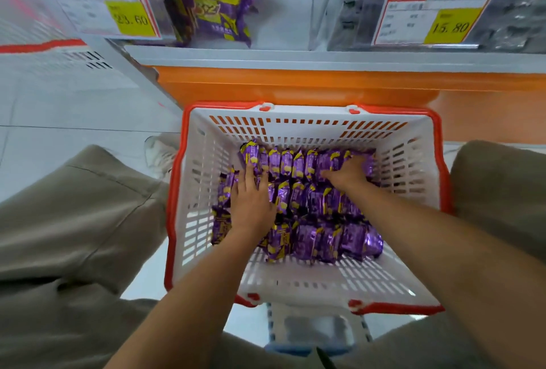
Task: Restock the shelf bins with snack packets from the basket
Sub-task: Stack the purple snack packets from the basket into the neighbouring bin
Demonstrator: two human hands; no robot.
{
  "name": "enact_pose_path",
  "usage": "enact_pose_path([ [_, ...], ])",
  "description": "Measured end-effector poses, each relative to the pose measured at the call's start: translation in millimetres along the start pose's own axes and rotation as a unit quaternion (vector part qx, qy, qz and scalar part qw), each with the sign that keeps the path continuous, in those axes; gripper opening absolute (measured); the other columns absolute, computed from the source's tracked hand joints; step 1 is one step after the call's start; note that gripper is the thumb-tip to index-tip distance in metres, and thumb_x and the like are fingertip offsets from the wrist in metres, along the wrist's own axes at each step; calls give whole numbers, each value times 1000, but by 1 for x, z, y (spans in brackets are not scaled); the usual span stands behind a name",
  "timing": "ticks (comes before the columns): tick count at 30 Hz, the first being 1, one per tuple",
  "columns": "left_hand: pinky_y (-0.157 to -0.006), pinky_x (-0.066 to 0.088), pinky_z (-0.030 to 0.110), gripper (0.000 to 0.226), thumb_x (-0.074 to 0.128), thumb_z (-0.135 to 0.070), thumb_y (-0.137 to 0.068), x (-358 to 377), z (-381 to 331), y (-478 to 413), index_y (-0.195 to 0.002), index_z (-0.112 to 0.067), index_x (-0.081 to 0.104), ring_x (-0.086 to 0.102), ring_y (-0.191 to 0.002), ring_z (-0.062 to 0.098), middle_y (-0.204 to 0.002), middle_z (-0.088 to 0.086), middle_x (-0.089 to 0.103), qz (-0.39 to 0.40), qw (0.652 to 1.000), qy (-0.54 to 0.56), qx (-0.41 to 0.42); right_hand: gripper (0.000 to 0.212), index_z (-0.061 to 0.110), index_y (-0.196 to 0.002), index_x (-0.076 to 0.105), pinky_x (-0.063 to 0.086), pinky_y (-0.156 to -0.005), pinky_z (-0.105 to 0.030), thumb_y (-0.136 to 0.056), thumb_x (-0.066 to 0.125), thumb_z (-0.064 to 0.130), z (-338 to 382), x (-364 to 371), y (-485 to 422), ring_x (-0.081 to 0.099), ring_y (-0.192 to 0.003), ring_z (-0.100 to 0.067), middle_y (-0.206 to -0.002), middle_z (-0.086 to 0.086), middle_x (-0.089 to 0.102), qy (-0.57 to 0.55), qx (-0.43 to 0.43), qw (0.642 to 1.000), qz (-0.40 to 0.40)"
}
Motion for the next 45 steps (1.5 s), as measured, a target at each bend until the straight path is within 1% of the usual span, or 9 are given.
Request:
enact_pose_path([
  [7,-116,19,50,60,49,-35,-98,-1,4,-8,-151,-16,27,5,-148,33,-161,13,5,-2,998,59,-4,78,7,-140,23,49,-78,-40,-85,74,28,15,-2,29,58,-89,-27,-121,-15,54,-3,-176,984,-36],
  [11,-99,35,45,35,43,-33,-101,-25,-6,-7,-115,-8,63,43,-125,38,-131,21,50,-105,974,202,-17,68,10,-132,35,51,-70,-43,-81,77,28,30,-5,64,61,-91,-27,-109,-10,61,57,-327,942,-41],
  [17,-59,47,29,71,30,-73,-91,-39,-26,2,-87,-11,65,59,-51,19,-62,9,66,86,692,700,-151,67,13,-133,42,47,-89,-38,-75,76,16,46,-15,107,46,-121,-26,-126,-9,50,170,-480,856,-87],
  [21,-61,52,29,48,44,-55,-96,-52,-28,17,-96,-12,67,64,-67,18,-81,9,70,89,699,706,-72,59,16,-129,47,40,-100,-30,-76,69,2,46,-20,129,39,-125,-19,-129,-3,45,177,-561,805,-79],
  [25,-55,53,23,35,62,-31,-92,-55,-17,26,-119,-8,63,64,-89,20,-119,18,65,46,690,721,-51,55,14,-128,46,34,-105,-24,-76,61,3,39,-27,141,38,-127,-16,-132,-3,40,105,-563,820,-4],
  [29,-66,56,30,31,66,-24,-89,-67,-8,42,-117,-12,62,65,-88,21,-117,15,65,16,700,713,-22,50,16,-141,37,42,-99,-22,-95,54,15,37,-34,143,39,-130,-16,-143,-1,32,-92,-398,908,94],
  [33,-69,49,23,27,67,-18,-89,-82,-9,58,-115,-23,62,62,-92,14,-112,3,64,-4,745,664,65,62,19,-141,43,52,-96,-40,-88,67,42,34,-28,148,48,-128,-16,-141,1,49,-205,-261,909,254],
  [38,-71,49,17,36,69,-9,-87,-90,-9,74,-120,-15,55,61,-88,10,-112,13,61,-42,779,609,145,61,17,-139,41,49,-85,-13,-86,71,13,35,-39,156,59,-110,-5,-129,0,58,-172,-359,897,192],
  [45,-88,55,28,79,81,-4,-74,-98,-10,80,-139,-21,40,65,-108,20,-127,10,54,-33,796,574,189,71,27,-132,44,48,-101,-38,-71,78,40,42,-56,178,61,-112,-15,-126,-1,57,-121,-444,876,146],
])
Point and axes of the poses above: each hand's wrist, its own y-axis away from the middle knuckle, its own x-axis out of the palm, z = x × y, the point moved 4 cm from there along -y, towards the middle knuckle
